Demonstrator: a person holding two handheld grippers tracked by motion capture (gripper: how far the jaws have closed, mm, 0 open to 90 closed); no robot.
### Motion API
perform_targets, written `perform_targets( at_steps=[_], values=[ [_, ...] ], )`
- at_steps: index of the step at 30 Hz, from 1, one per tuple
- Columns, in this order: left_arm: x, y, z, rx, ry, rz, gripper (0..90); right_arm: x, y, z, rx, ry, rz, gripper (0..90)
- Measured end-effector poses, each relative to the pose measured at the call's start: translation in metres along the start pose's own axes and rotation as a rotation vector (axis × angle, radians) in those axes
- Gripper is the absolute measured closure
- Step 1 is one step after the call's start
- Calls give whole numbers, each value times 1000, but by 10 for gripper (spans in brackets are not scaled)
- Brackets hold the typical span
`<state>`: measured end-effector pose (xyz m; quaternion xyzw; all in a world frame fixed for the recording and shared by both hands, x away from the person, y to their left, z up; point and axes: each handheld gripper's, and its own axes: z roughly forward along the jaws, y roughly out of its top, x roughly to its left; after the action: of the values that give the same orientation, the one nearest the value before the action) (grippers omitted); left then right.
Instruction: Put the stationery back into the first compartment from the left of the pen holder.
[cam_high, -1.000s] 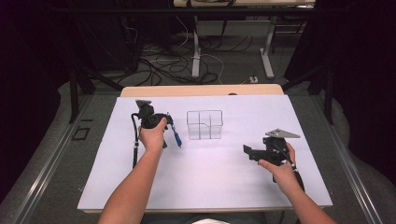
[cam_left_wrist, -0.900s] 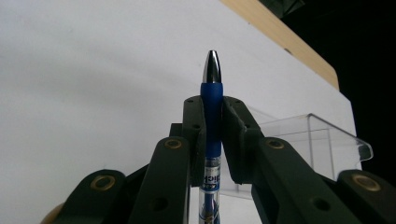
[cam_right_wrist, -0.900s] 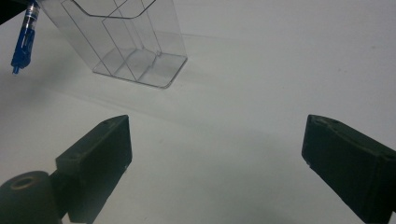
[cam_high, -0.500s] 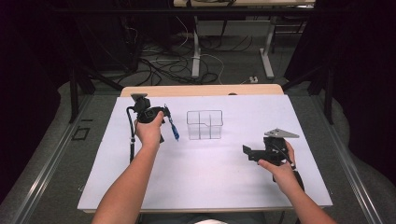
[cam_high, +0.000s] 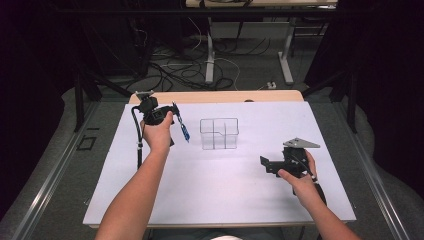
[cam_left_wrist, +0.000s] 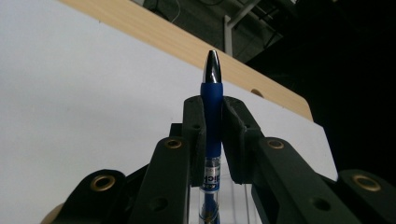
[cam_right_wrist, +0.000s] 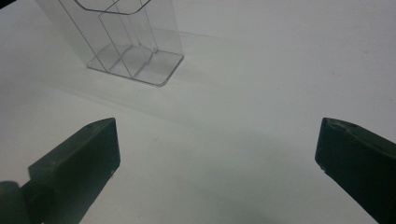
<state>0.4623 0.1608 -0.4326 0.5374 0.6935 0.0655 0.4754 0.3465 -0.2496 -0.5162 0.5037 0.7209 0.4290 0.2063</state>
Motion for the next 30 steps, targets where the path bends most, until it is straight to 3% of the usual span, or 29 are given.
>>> perform_targets(
  at_steps=[3, 9, 17, 30],
  values=[
    [-6, 5, -3, -11, -8, 29, 799, 0, 1, -1, -8, -21, -10, 0],
    [-20, 13, -8, -58, -24, 58, 799, -1, 1, -3, -7, -18, -14, 0],
    [-40, 20, -11, -74, -35, 114, 799, -1, 0, -3, -4, -9, -10, 0],
    [-67, 23, 0, -90, -58, 129, 798, -2, 1, -4, -6, 3, -7, 0]
  ],
)
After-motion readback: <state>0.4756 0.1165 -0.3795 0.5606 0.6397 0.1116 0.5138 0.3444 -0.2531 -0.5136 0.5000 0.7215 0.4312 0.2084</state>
